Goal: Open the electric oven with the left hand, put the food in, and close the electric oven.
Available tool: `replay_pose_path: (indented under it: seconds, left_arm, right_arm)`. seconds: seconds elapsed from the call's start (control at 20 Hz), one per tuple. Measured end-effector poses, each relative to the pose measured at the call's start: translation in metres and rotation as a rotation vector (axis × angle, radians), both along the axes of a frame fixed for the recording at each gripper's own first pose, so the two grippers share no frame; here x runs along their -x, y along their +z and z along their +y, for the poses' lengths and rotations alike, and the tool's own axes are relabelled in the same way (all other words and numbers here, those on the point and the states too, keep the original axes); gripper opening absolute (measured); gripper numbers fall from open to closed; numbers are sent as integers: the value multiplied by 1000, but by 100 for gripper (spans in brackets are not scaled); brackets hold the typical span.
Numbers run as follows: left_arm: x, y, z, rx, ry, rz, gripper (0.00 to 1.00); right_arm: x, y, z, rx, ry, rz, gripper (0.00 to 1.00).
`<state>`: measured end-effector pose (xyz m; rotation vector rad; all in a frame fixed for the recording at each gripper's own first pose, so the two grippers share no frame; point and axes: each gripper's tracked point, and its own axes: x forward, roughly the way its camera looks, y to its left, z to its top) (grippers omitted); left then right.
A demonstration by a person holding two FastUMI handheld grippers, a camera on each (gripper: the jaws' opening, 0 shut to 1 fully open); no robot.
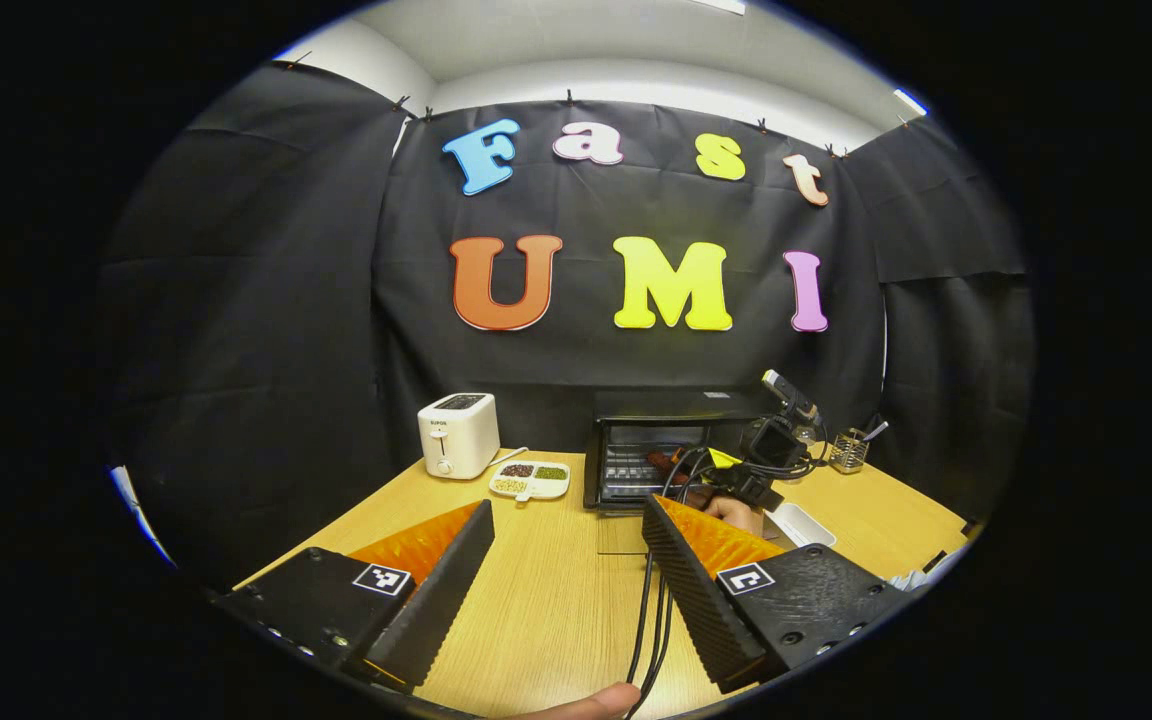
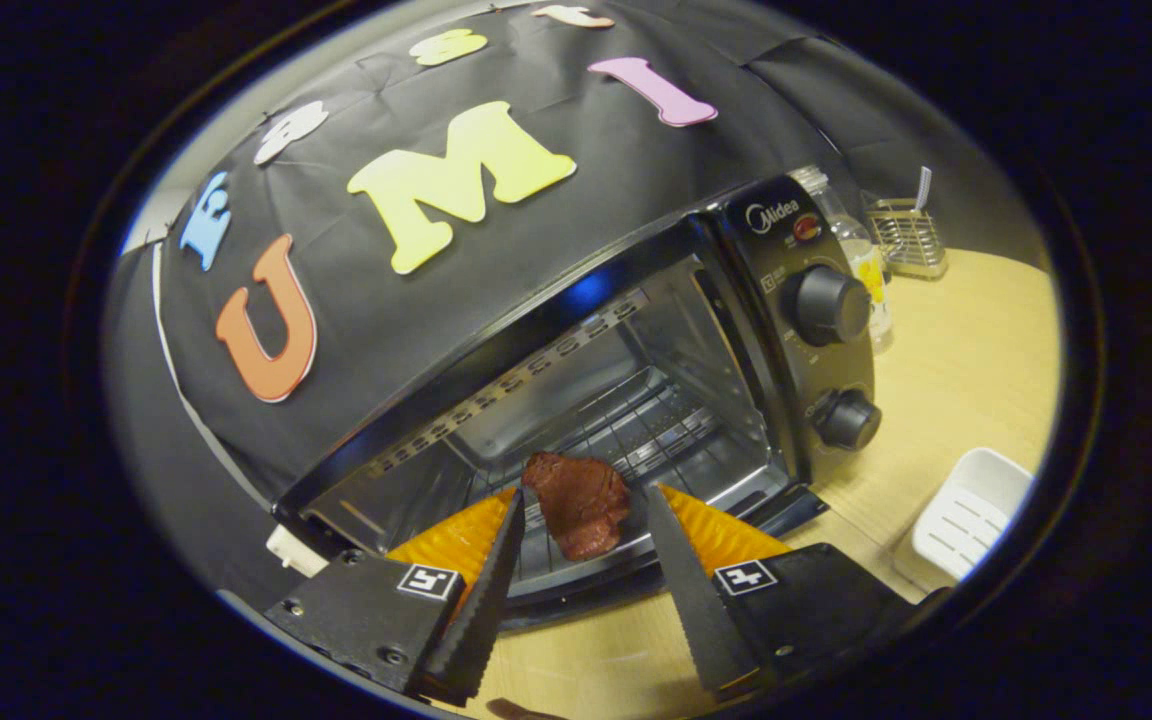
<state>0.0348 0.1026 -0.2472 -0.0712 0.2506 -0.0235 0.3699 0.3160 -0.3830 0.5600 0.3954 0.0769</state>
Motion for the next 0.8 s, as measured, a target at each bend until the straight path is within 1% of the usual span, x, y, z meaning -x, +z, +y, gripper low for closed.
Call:
replay_pose_path:
  seconds: [0.15, 0.3, 0.4, 0.5, 0.55, 0.6, 0.65, 0.7, 0.75, 0.8]
  left_arm:
    - [6, 0, -3, 3, -2, 0, 95]
    - [10, 4, -9, -5, -7, -5, 95]
    - [11, 5, -14, -7, -10, -4, 95]
    - [11, 4, -19, -17, -12, 2, 95]
    - [10, 3, -21, -21, -13, 3, 95]
    - [7, 2, -24, -21, -16, 9, 95]
    - [5, 0, -28, -18, -19, 17, 95]
    - [1, -2, -31, -16, -25, 28, 95]
    - [-4, -4, -35, -15, -26, 34, 95]
    - [-9, -7, -39, -13, -31, 40, 95]
  right_arm:
    - [25, 12, 3, 18, 70, -21, 81]
    - [53, 29, -1, 72, 139, -82, 83]
    - [73, 42, -12, 114, 169, -122, 92]
    - [90, 64, -25, 133, 196, -175, 94]
    - [95, 73, -33, 154, 206, -200, 94]
    - [103, 85, -44, 173, 212, -228, 100]
    - [111, 97, -58, 191, 209, -258, 100]
    - [118, 107, -71, 216, 203, -278, 96]
    - [123, 119, -85, 229, 192, -302, 100]
    - [128, 132, -98, 242, 183, -324, 100]
